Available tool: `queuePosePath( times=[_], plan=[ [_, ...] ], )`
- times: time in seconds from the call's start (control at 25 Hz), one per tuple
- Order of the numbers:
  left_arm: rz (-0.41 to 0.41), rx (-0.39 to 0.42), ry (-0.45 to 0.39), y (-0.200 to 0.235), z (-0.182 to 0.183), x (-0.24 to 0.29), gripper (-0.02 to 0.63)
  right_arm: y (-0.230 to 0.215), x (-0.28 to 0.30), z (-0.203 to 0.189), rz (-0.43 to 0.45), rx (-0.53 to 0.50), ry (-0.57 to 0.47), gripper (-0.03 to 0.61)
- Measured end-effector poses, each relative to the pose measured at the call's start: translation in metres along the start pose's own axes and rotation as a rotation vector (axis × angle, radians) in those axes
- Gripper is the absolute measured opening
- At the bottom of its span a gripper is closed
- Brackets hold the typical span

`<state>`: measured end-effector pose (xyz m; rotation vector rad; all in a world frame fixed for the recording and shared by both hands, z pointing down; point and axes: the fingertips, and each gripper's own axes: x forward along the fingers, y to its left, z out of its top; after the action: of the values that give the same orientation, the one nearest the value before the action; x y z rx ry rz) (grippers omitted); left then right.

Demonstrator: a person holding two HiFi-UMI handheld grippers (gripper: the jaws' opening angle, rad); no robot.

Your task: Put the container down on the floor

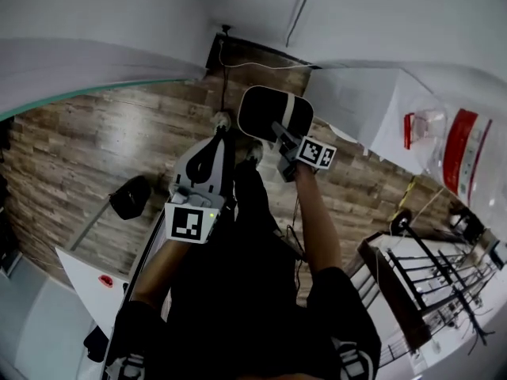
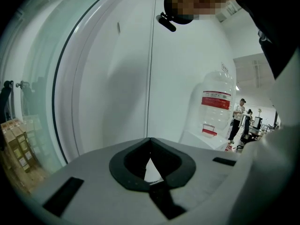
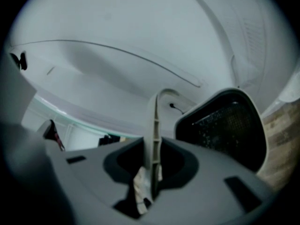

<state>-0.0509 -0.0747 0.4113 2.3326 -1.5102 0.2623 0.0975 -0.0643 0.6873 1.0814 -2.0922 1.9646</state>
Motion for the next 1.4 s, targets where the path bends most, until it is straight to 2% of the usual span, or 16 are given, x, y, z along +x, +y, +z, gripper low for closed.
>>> queuePosePath(
  times=[0.32,0.6,0.8,1.12,1.4],
  plan=[
    [-0.017,-0.036,0.029,0.018,-0.033,0.027,0.028,-0.049,0.054,0.006,-0.015,0.018,0.007,0.095],
    [0.000,-0.084,0.074,0.045,-0.066,0.042,0.028,-0.088,0.102,0.004,-0.027,0.023,0.042,0.095],
    [0.009,-0.088,0.096,0.061,-0.090,0.054,0.028,-0.117,0.129,0.006,-0.041,0.012,0.053,0.095],
    [0.011,-0.066,0.098,0.079,-0.116,0.079,0.028,-0.165,0.167,0.010,-0.061,0.014,0.068,0.095],
    [0.021,-0.114,0.102,0.091,-0.144,0.099,0.028,-0.203,0.199,0.010,-0.082,0.007,0.091,0.095]
  ],
)
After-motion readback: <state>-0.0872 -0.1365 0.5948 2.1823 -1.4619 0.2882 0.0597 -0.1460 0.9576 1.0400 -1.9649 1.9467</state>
